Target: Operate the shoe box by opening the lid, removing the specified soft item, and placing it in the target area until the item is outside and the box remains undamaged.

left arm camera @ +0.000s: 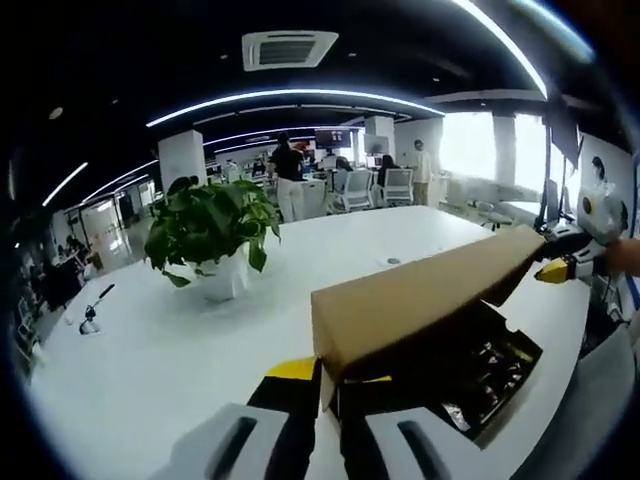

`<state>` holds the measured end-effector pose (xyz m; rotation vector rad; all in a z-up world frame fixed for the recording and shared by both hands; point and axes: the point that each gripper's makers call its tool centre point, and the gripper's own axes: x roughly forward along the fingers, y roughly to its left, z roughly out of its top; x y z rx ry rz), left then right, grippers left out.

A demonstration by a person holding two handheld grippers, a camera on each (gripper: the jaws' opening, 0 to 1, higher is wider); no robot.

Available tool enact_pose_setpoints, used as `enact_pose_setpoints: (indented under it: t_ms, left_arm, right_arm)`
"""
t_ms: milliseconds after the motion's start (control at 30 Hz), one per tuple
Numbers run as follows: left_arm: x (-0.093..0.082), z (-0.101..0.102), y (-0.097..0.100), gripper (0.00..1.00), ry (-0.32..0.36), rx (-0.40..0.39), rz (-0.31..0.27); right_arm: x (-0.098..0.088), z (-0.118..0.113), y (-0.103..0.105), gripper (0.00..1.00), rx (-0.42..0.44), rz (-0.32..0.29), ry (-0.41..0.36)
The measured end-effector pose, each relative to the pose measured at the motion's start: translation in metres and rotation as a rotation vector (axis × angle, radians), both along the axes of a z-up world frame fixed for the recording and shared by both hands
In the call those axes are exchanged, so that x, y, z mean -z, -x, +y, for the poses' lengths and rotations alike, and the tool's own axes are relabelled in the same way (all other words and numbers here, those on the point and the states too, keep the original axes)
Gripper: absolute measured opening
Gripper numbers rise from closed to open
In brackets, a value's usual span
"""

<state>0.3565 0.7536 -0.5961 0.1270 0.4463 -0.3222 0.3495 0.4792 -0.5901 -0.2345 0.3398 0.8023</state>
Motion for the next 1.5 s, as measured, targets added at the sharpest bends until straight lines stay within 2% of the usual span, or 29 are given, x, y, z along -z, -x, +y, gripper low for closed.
enact_pose_setpoints:
  t_ms: [133, 200, 400, 833, 1000, 1133, 1500]
  left_arm:
    - [-0.001, 0.0, -0.003, 0.05, 0.006, -0.003, -0.003]
    - [-0.002, 0.001, -0.004, 0.05, 0.008, -0.005, -0.006]
    - [-0.004, 0.001, -0.011, 0.04, 0.018, -0.01, -0.014]
    - [-0.007, 0.003, -0.024, 0.04, 0.03, -0.023, -0.027]
    - [-0.008, 0.003, -0.031, 0.03, 0.044, -0.037, -0.034]
    - [-0.008, 0.004, -0.036, 0.03, 0.049, -0.05, -0.04]
    - [-0.007, 0.006, -0.052, 0.03, 0.077, -0.071, -0.044]
  right_arm:
    - [0.002, -0.008, -0.008, 0.19, 0.036, 0.004, -0.002]
    - [0.009, -0.012, -0.01, 0.19, 0.049, 0.024, 0.011]
    - [0.026, -0.021, -0.017, 0.15, 0.082, 0.026, 0.043]
    - [0.06, -0.02, -0.031, 0.07, 0.101, 0.086, 0.076]
    - [0.066, -0.019, -0.037, 0.0, 0.104, 0.079, 0.103]
    - [0.066, -0.019, -0.039, 0.01, 0.114, 0.083, 0.091]
    - [0.071, -0.017, -0.047, 0.01, 0.113, 0.076, 0.12]
